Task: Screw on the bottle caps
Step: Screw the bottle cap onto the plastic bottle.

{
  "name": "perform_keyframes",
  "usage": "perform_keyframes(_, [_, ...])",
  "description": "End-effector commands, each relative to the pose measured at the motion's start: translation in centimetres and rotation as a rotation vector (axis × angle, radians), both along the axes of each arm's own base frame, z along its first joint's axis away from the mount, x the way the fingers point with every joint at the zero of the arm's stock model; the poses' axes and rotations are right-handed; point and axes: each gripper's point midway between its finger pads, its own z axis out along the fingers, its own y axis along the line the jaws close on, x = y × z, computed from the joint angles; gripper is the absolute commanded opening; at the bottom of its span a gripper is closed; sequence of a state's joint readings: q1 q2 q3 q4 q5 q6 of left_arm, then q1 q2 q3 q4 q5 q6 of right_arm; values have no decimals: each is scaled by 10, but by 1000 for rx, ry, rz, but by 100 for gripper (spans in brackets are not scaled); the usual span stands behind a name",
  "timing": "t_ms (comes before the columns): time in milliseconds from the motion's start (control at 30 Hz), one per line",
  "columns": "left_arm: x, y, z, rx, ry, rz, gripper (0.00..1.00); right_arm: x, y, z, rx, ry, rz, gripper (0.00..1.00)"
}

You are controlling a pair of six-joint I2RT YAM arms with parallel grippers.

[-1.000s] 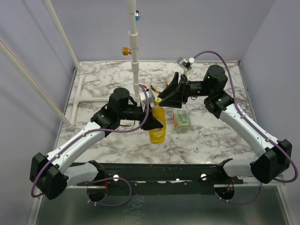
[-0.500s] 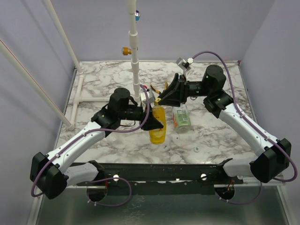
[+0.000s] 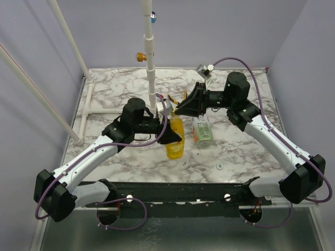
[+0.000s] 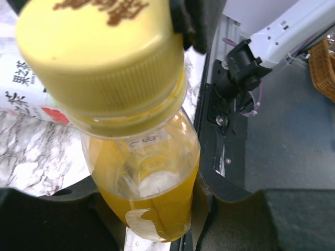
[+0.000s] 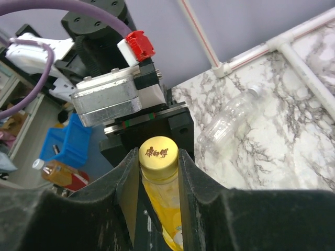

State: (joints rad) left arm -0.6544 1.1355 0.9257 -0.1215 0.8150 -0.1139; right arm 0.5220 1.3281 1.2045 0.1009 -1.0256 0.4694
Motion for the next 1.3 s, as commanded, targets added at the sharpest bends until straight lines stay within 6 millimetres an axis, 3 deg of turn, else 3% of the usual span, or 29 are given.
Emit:
perform_keyframes(0, [30, 1, 15, 9, -93, 126, 0, 16, 2, -13, -80, 21, -129, 25])
perform_keyframes(167, [58, 8, 15, 46, -142, 272, 0, 32, -2, -22, -136, 36, -261, 23])
perform_keyframes(533, [93, 13, 22, 86, -179, 453, 0, 59, -9, -39, -226, 78, -493, 20])
perform_keyframes(933, [114, 5, 21, 139, -217, 570, 0, 77, -3, -54, -357, 67, -718, 19])
perform_keyframes(1267, [131, 2, 24, 149, -230, 659, 0, 90, -6, -55, -380, 67, -892, 17])
